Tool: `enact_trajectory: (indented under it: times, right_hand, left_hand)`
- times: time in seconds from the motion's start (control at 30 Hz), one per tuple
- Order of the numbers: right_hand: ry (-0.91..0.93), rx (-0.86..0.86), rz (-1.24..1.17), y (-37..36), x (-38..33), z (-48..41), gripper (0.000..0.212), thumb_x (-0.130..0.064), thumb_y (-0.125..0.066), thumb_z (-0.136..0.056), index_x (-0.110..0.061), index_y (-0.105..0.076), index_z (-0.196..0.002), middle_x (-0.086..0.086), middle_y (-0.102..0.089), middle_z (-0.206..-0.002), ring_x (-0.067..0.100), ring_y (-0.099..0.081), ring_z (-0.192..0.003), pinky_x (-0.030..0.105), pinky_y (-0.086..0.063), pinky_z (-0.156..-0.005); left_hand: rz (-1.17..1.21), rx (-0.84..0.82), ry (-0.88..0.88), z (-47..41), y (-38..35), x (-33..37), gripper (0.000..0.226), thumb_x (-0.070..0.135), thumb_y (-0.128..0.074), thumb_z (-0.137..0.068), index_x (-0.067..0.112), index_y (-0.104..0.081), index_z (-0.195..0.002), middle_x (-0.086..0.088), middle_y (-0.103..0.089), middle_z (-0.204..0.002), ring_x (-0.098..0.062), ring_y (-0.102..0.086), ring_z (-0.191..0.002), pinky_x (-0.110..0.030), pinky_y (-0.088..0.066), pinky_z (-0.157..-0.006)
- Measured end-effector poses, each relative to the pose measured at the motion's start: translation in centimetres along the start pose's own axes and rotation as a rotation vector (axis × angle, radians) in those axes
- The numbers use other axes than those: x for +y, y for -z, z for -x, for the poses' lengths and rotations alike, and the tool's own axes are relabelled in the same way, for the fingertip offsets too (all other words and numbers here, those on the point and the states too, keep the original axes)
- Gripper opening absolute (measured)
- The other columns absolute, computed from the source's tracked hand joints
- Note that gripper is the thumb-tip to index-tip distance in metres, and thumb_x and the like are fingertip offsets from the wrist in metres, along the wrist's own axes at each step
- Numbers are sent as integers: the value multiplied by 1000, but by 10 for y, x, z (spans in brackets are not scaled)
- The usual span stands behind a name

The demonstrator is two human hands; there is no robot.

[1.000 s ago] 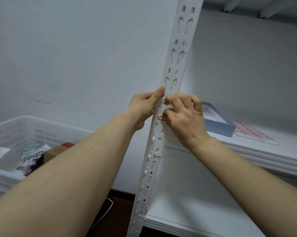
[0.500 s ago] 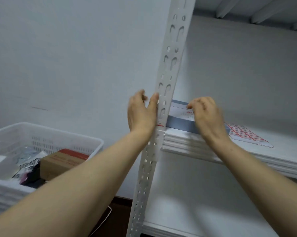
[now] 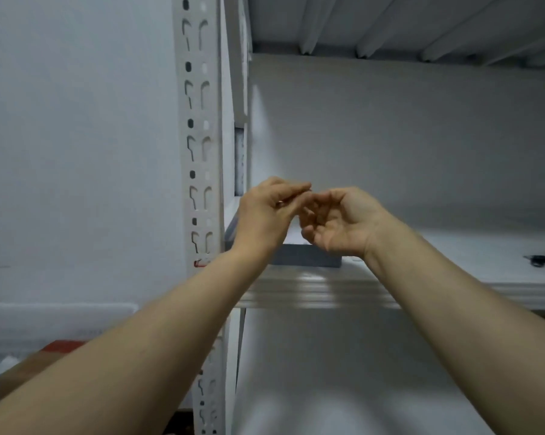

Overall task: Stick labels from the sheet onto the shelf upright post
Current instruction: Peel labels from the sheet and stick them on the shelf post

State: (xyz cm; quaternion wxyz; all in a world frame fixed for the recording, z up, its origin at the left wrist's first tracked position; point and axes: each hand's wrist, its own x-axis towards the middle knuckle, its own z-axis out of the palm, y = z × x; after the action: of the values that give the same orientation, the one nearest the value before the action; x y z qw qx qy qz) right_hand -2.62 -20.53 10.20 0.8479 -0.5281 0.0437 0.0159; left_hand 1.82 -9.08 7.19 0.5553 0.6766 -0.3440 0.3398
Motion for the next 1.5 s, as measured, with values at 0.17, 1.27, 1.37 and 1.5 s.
enact_trajectory:
  times: [0.17, 1.27, 1.37, 1.5]
  right_hand:
    - [-62, -60, -182, 9, 3, -5, 26, -11, -46, -92, -6, -61, -72, 4, -62, -59, 13, -54, -66, 19, -40, -57]
    - [349, 279, 755, 49, -16, -45, 15, 1, -65, -81, -14, -68, -77, 1, -66, -73, 9, -56, -59, 22, -41, -56]
    - [382, 270, 776, 49, -14, -47, 13, -4, -69, -81, -15, -67, -73, -2, -67, -64, 7, -56, -53, 22, -39, -54]
    - [411, 285, 842, 46, -12, -45, 13, -13, -74, -78, -16, -67, -68, -5, -66, -63, 5, -56, -53, 22, -38, -52]
  left_hand:
    - [77, 45, 129, -5, -15, -3, 11, 11, -68, -85, 3, -75, -90, -9, -69, -82, -25, -67, -78, -44, -57, -79]
    - [-300, -265, 634, -47, -34, -28, 4, 8, -67, -83, 6, -64, -84, -6, -64, -74, -20, -51, -60, -20, -50, -56]
    - [-387, -222, 579, -44, -32, -29, 29, 32, -66, -86, 6, -70, -73, -2, -69, -68, -14, -53, -56, -29, -51, -66]
    - [-364, -271, 644, -44, -33, -25, 29, 21, -54, -92, 4, -70, -74, -3, -66, -64, -14, -51, -52, -23, -40, -54]
